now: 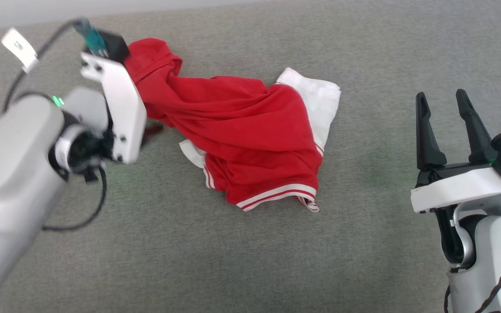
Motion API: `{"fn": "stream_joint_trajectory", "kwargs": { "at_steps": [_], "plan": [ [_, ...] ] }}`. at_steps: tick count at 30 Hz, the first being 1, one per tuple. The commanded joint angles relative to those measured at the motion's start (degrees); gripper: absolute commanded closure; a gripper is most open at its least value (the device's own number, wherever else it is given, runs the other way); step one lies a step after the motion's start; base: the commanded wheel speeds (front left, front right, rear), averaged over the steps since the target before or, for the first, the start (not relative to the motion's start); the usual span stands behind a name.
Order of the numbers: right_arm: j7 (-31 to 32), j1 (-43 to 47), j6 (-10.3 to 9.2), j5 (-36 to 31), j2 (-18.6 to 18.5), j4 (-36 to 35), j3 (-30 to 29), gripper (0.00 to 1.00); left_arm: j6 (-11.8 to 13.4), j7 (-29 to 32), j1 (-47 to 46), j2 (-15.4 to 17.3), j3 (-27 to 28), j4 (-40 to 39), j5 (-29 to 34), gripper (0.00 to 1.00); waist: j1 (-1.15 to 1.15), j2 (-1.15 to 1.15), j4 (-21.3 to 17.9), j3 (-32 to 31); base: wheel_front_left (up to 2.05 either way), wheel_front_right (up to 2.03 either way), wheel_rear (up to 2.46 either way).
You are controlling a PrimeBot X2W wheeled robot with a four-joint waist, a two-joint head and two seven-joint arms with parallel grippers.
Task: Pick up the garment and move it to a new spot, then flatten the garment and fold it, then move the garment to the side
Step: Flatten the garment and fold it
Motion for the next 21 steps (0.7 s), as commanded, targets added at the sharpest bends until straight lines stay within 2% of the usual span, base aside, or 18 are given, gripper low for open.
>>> {"fn": "stream_joint_trajectory", "kwargs": {
  "at_steps": [1,4,9,21],
  "plan": [
    [0.06,0.44,0.0,0.39,-0.01,-0.57,0.02,0.0,1.39,1.17,1.9,0.74,-0.21,-2.51,-0.9,0.0,0.0,0.0,-0.86,-0.1,0.0,0.0,0.0],
    [-0.17,0.72,0.01,0.74,0.01,-0.92,0.15,0.0,3.21,2.42,4.42,1.37,-0.48,-5.54,-1.83,0.0,0.0,0.0,-1.95,0.06,0.0,0.0,0.0],
    [-0.59,1.0,0.01,1.4,0.0,-1.01,0.73,0.0,4.79,2.88,6.4,2.12,-0.37,-7.33,-2.45,0.0,0.0,0.0,-3.93,0.64,0.0,0.0,0.0],
    [-0.99,1.24,0.0,2.08,0.01,-0.85,1.27,0.0,4.93,2.45,7.28,0.99,0.2,-5.72,-4.33,0.0,0.0,0.0,-6.41,1.83,0.0,0.0,0.0]
  ]
}}
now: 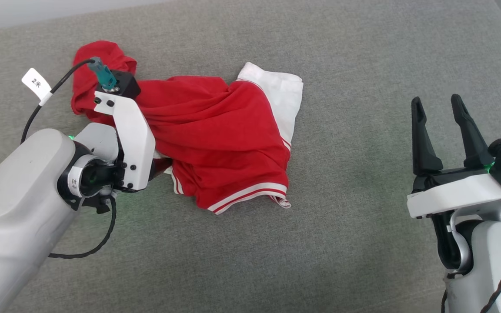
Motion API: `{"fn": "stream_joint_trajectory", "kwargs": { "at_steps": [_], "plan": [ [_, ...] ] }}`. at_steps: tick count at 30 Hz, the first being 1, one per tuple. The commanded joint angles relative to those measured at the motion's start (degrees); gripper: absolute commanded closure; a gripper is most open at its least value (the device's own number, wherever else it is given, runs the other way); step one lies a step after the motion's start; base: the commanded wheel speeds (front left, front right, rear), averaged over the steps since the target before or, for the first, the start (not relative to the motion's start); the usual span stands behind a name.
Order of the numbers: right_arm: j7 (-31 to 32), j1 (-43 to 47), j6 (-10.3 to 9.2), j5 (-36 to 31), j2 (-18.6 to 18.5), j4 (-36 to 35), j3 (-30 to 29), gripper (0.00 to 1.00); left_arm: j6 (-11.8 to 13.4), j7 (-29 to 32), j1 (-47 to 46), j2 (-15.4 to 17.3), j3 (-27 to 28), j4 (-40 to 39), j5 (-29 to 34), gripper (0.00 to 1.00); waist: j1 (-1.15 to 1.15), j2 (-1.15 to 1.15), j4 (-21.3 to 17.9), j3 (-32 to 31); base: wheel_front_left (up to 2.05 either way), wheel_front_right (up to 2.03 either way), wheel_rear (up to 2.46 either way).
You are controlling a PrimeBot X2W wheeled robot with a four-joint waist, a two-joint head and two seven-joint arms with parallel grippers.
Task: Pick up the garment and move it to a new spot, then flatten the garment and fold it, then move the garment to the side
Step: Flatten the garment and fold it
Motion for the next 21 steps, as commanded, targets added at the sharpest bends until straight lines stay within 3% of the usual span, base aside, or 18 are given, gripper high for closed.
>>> {"fn": "stream_joint_trajectory", "kwargs": {
  "at_steps": [1,6,7,8,9,14,21],
  "plan": [
    [-0.45,-0.15,-0.01,0.47,0.0,-0.08,0.23,0.0,-0.3,-0.43,0.56,-0.33,-0.01,0.59,-0.24,0.0,0.0,0.0,-0.24,0.27,0.0,0.0,0.0],
    [-0.53,-0.71,0.0,0.81,0.0,0.06,0.54,0.0,-0.7,-1.61,1.11,-1.23,-0.31,5.49,-0.16,0.0,0.0,0.0,-0.74,1.06,0.0,0.0,0.0],
    [-0.56,-0.73,0.0,0.86,0.0,0.09,0.59,0.0,-0.78,-1.15,1.39,-1.43,-0.47,6.89,-0.59,0.12,0.0,0.0,-0.78,1.17,0.0,0.0,0.0],
    [-0.58,-0.8,-0.01,0.9,0.01,0.09,0.61,0.0,-1.51,-1.47,1.25,-1.42,-0.74,7.82,-0.23,0.88,0.0,0.0,-0.8,1.31,0.0,0.0,0.0],
    [-0.66,-0.86,0.0,0.97,0.01,0.08,0.59,0.0,-1.75,-1.91,1.16,-1.62,-0.56,8.93,-0.4,1.0,0.0,0.0,-0.79,1.41,0.0,0.0,0.0],
    [-0.8,-0.7,-0.01,0.81,-0.01,0.23,0.04,0.0,-3.64,-2.44,0.67,-2.17,0.56,11.87,-1.87,1.0,0.0,0.0,-0.03,1.45,0.0,0.0,0.0],
    [-0.44,-0.34,0.0,0.05,0.0,0.45,-0.87,0.0,-2.33,-2.64,-0.83,1.84,2.3,9.74,-1.37,1.0,0.0,0.0,2.65,0.0,0.0,0.0,0.0]
  ]
}}
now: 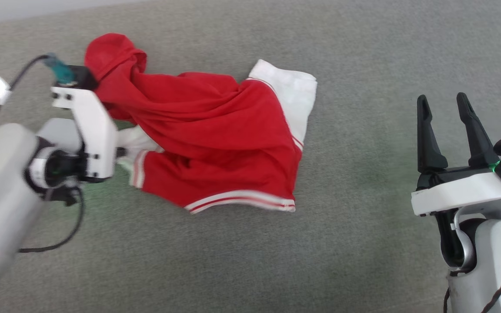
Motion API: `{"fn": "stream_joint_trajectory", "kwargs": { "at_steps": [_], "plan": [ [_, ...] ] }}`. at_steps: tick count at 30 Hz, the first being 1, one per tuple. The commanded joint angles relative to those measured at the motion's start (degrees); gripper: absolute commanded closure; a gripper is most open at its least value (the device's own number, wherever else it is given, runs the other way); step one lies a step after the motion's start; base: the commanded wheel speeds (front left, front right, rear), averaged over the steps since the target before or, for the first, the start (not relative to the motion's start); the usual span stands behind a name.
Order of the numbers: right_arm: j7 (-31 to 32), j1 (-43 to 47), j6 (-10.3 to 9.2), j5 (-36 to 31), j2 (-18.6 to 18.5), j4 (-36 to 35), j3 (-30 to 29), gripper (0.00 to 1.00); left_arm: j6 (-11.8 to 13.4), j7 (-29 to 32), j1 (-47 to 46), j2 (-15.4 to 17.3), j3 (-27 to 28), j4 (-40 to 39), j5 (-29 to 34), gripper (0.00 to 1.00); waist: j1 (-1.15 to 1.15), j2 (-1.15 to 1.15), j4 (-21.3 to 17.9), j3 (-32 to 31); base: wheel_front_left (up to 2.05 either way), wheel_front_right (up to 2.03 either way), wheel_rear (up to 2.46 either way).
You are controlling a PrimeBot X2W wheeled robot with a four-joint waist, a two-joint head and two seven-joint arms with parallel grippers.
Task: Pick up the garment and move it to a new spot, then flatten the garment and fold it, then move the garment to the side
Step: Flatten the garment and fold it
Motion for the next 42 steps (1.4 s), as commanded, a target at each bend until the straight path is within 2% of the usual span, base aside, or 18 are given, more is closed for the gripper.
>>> {"fn": "stream_joint_trajectory", "kwargs": {
  "at_steps": [1,3,8,9,13,16,21,23,24,25,27,29,31,34,40,41,42],
  "plan": [
    [0.14,0.16,0.01,-0.3,0.0,-0.05,-0.15,0.0,0.85,0.16,0.25,1.62,0.42,-1.02,0.48,1.0,0.0,0.0,1.05,-0.81,0.0,0.0,0.0],
    [0.35,0.31,0.0,-0.26,-0.02,-0.14,-0.22,0.0,2.46,0.78,0.98,3.89,1.25,-3.16,0.02,1.0,0.0,0.0,1.72,-1.26,0.0,0.0,0.0],
    [0.56,0.75,0.0,-0.25,-0.01,-0.42,-0.37,0.0,8.65,1.95,4.74,12.05,3.06,-9.68,0.32,1.0,0.0,0.0,2.79,-1.79,0.0,0.0,0.0],
    [0.56,0.75,0.0,-0.25,-0.01,-0.42,-0.37,0.0,8.65,1.95,4.74,12.05,3.06,-9.68,0.32,1.0,0.0,0.0,2.79,-1.79,0.0,0.0,0.0],
    [0.73,0.82,0.0,0.05,-0.03,-0.44,-0.23,0.0,14.16,1.06,10.72,17.76,4.68,-11.92,-1.09,1.0,0.0,0.0,2.94,-1.66,0.0,0.0,0.0],
    [0.73,0.81,0.0,0.16,-0.02,-0.19,-0.25,0.0,16.87,0.41,16.04,18.21,6.12,-12.88,-4.93,1.0,0.0,0.0,2.9,-1.58,0.0,0.0,0.0],
    [0.91,0.83,0.01,-0.09,-0.03,-0.05,-0.56,0.0,18.8,-0.71,23.45,18.25,5.74,-14.05,-7.75,1.0,0.0,0.0,3.05,-1.53,0.0,0.0,0.0],
    [1.01,0.86,0.01,-0.13,0.0,-0.11,-0.61,0.0,18.9,-1.78,24.46,18.56,5.7,-14.72,-7.47,1.0,0.0,0.0,3.19,-1.57,0.0,0.0,0.0],
    [1.0,0.84,0.0,-0.19,-0.01,-0.18,-0.6,0.0,18.74,-2.83,24.37,18.83,6.23,-15.08,-7.21,0.86,0.0,0.0,3.27,-1.59,0.0,0.0,0.0],
    [0.95,0.83,0.01,-0.19,-0.01,-0.24,-0.59,0.0,18.75,-3.58,24.17,19.06,6.93,-15.48,-7.37,0.61,0.0,0.0,3.36,-1.67,0.0,0.0,0.0],
    [1.09,0.93,0.01,-0.38,-0.02,-0.35,-0.59,0.0,18.56,-4.73,23.22,20.33,7.89,-16.47,-6.64,0.0,0.0,0.0,3.54,-1.92,0.0,0.0,0.0],
    [1.35,1.11,0.01,-0.67,-0.01,-0.48,-0.58,0.0,18.47,-4.82,21.96,21.15,8.4,-17.83,-6.2,0.0,0.0,0.0,3.77,-2.24,0.0,0.0,0.0],
    [1.6,1.23,0.0,-0.85,-0.02,-0.61,-0.66,0.0,17.48,-4.44,20.51,22.42,7.82,-19.24,-4.38,0.0,0.0,0.0,3.97,-2.45,0.0,0.0,0.0],
    [1.9,1.25,0.0,-0.96,-0.01,-0.9,-0.56,0.0,15.76,-3.65,18.41,22.58,7.23,-20.15,-3.03,0.0,0.0,0.0,4.12,-2.48,0.0,0.0,0.0],
    [2.6,1.2,0.0,-1.43,-0.01,-1.84,-0.04,0.0,11.52,-1.88,14.1,21.09,4.52,-16.99,0.65,0.0,0.0,0.0,3.96,-1.53,0.0,0.0,0.0],
    [2.91,1.06,0.01,-1.45,-0.01,-2.21,0.18,0.0,9.71,-1.7,12.61,20.18,3.1,-14.81,2.46,0.0,0.0,0.0,3.96,-0.98,0.0,0.0,0.0],
    [3.0,0.92,0.0,-1.34,-0.02,-2.37,0.29,0.0,9.04,-1.95,12.03,19.6,2.65,-13.22,3.13,0.0,0.0,0.0,3.96,-0.67,0.0,0.0,0.0]
  ]
}}
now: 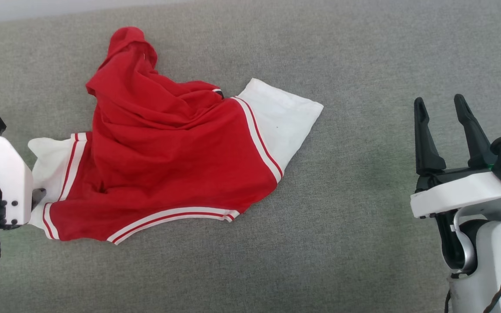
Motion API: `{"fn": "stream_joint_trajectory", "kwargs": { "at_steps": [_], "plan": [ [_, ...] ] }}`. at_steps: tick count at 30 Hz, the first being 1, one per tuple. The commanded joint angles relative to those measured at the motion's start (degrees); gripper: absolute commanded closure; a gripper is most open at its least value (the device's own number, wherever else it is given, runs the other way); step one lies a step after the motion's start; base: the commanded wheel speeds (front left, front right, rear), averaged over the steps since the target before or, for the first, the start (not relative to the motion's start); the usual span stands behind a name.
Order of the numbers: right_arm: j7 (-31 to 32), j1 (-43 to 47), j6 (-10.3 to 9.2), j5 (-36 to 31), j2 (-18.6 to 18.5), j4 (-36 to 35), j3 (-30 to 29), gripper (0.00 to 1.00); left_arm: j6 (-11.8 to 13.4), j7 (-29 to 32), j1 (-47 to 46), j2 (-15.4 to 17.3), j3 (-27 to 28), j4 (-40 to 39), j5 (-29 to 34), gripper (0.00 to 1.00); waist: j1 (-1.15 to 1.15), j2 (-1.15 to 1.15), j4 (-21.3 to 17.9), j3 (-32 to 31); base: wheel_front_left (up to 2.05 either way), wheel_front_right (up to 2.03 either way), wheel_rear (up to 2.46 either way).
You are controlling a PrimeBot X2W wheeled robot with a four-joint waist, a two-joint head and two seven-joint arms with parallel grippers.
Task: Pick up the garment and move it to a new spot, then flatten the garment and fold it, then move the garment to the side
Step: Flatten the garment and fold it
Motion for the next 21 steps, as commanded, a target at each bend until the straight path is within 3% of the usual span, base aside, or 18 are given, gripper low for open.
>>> {"fn": "stream_joint_trajectory", "kwargs": {
  "at_steps": [1,7,8,9,16,21],
  "plan": [
    [0.43,0.03,0.01,-0.21,-0.01,-0.6,0.46,0.0,-1.6,-0.7,-1.5,-1.03,-1.05,2.65,1.73,0.0,0.0,0.0,-0.02,0.74,0.0,0.0,0.0],
    [2.23,-1.24,0.0,-1.11,-0.02,-1.43,1.93,0.0,-6.1,-4.65,-4.38,-6.47,-2.71,13.92,4.06,0.0,0.0,0.0,0.8,2.56,0.0,0.0,0.0],
    [2.75,-1.56,0.01,-1.36,0.0,-1.38,2.35,0.0,-6.9,-4.46,-4.62,-7.72,-2.74,15.55,3.4,0.62,0.0,0.0,1.09,2.77,0.0,0.0,0.0],
    [3.46,-1.87,0.01,-1.56,0.0,-1.27,2.82,0.0,-7.67,-3.92,-4.72,-8.8,-3.08,17.1,3.01,1.0,0.0,0.0,1.4,2.97,0.0,0.0,0.0],
    [10.82,-5.6,0.0,-1.5,-0.64,1.04,6.65,0.0,-11.03,-3.87,-7.65,-13.61,-4.63,22.58,3.57,1.0,0.0,0.0,4.35,4.21,0.0,0.0,0.0],
    [20.48,-10.75,0.02,-0.84,-4.58,5.25,10.21,0.0,-13.13,-4.86,-10.97,-17.47,-5.25,25.07,4.43,1.0,0.0,0.0,7.75,5.4,0.0,0.0,0.0]
  ]
}}
